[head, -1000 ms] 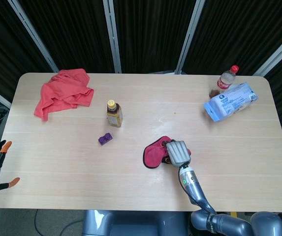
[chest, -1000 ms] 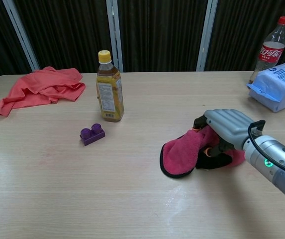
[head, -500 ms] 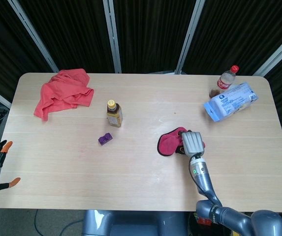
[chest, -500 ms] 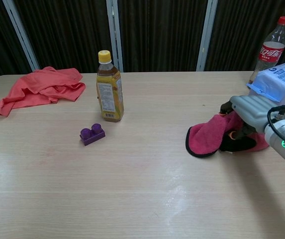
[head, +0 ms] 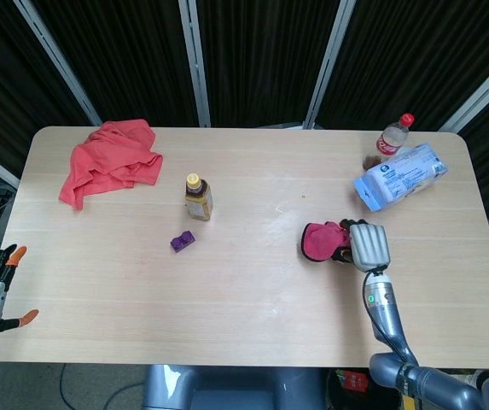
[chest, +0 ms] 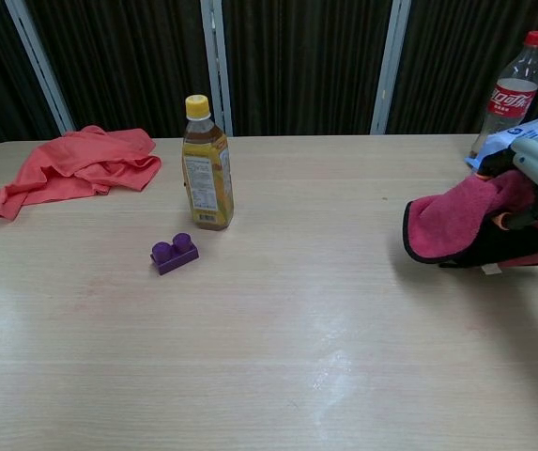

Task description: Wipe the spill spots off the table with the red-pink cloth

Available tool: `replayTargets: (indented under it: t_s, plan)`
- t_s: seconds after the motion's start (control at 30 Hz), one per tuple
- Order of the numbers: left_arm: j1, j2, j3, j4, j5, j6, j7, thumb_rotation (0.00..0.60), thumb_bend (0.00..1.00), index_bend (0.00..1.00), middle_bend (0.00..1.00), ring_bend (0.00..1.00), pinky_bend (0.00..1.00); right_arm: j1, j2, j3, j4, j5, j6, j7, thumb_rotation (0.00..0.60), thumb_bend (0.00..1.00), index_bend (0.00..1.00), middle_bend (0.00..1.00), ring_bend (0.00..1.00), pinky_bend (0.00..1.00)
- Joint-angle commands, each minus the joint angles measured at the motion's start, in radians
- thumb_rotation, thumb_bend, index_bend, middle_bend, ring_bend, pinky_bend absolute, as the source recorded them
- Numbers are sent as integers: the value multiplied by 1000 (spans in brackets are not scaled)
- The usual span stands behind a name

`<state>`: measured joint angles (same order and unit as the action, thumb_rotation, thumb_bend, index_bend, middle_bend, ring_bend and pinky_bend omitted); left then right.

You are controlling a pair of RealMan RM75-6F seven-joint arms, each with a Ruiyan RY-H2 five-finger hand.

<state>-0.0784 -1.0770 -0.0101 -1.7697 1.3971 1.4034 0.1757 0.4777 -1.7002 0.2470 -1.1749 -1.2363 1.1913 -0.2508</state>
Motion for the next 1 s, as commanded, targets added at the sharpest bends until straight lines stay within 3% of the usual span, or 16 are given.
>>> replayTargets:
  t_s: [0.03, 0.2, 0.4, 0.5, 0.57, 0.67, 0.83, 1.0]
  plan:
    - [2, -1, 2, 0, 6, 5, 4, 600, 0, 0, 0, 0, 0, -51, 86, -35, -95, -51, 57, 34, 600, 530, 717, 605, 486, 717]
    - [9, -1, 6, -3, 12, 17, 11, 600, 0, 0, 0, 0, 0, -97, 157, -63, -189, -75, 97, 65, 600, 445, 683, 575, 447, 717]
    - [10, -3, 10, -3, 27, 25, 11, 600, 0, 0, 0, 0, 0, -125, 225, -89, -266, -80, 95, 66, 600, 275, 443, 407, 311, 709]
    - [12, -3, 10, 1, 31, 27, 4, 600, 0, 0, 0, 0, 0, -131, 247, -105, -285, -94, 93, 60, 600, 190, 335, 278, 184, 621]
    - [12, -1, 10, 2, 32, 27, -1, 600, 0, 0, 0, 0, 0, -134, 261, -118, -296, -101, 85, 56, 600, 132, 252, 174, 76, 499]
    - [12, 1, 10, 5, 37, 30, -8, 600, 0, 0, 0, 0, 0, -135, 280, -130, -320, -86, 56, 45, 600, 60, 134, 40, 0, 325]
    - [14, 5, 10, 8, 36, 31, -11, 600, 0, 0, 0, 0, 0, -142, 326, -143, -386, -65, 45, -28, 600, 25, 67, 0, 0, 167]
    - [17, 6, 9, 8, 40, 39, -12, 600, 0, 0, 0, 0, 0, -174, 398, -163, -482, -88, 99, -86, 600, 25, 67, 0, 0, 138]
